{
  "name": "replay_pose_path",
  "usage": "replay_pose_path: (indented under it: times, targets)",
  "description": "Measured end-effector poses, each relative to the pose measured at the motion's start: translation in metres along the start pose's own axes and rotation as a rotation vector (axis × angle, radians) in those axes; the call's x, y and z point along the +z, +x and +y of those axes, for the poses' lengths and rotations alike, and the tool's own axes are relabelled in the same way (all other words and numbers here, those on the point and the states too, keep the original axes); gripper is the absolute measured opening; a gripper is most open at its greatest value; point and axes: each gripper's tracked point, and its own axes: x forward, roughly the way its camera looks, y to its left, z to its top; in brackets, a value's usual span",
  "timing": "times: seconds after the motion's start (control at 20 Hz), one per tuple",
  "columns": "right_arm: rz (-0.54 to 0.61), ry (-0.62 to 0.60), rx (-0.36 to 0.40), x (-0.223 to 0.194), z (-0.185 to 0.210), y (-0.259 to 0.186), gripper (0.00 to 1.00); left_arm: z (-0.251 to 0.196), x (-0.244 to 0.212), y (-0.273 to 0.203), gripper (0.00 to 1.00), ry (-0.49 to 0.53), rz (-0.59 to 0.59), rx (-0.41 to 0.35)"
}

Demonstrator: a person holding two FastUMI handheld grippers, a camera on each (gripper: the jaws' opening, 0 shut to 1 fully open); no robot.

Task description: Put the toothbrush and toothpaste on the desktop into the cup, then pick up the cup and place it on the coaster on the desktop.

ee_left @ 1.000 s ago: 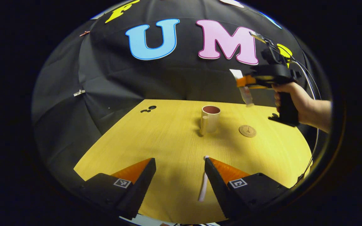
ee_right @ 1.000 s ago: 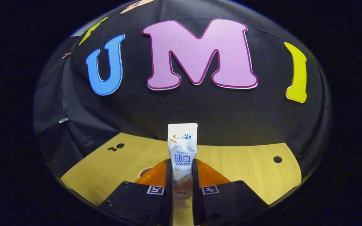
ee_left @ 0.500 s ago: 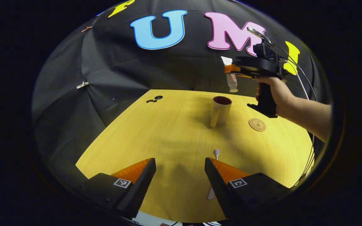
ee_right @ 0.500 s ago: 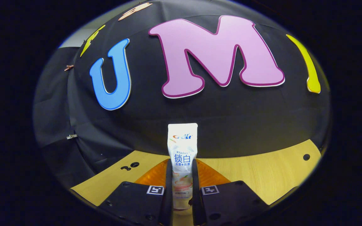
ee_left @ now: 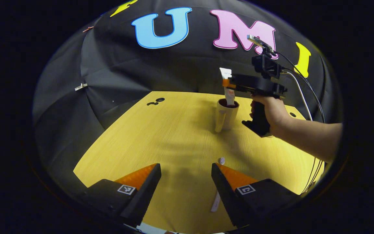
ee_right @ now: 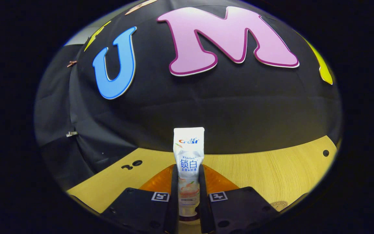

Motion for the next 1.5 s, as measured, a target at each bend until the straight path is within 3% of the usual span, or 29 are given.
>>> replay_pose_path:
  times: [0.15,0.2,0.25,0.45,1.05,1.2,1.5]
  targets:
    - [0.040,0.007,0.011,-0.020,0.002,0.001,0.32,-0.001,0.003,0.004,0.97,-0.001,-0.005,0.001]
    - [0.036,0.019,0.014,-0.018,0.002,-0.002,0.41,-0.001,0.004,0.003,0.97,-0.001,-0.006,0.001]
    - [0.024,0.029,0.007,-0.016,-0.001,-0.005,0.41,-0.001,0.005,0.002,0.97,-0.002,-0.009,0.003]
    - [0.019,0.044,-0.010,0.000,-0.018,-0.029,1.00,-0.002,0.006,0.002,0.97,0.002,-0.021,0.005]
    - [0.038,0.002,-0.072,0.044,-0.075,-0.146,0.98,-0.014,0.018,0.007,0.97,-0.041,-0.058,-0.023]
    - [0.044,-0.012,-0.076,0.050,-0.083,-0.172,0.98,-0.032,-0.002,0.014,0.98,-0.053,0.010,-0.102]
    - [0.064,-0.018,-0.073,0.051,-0.105,-0.219,0.98,-0.067,-0.060,0.039,0.96,-0.037,0.189,-0.151]
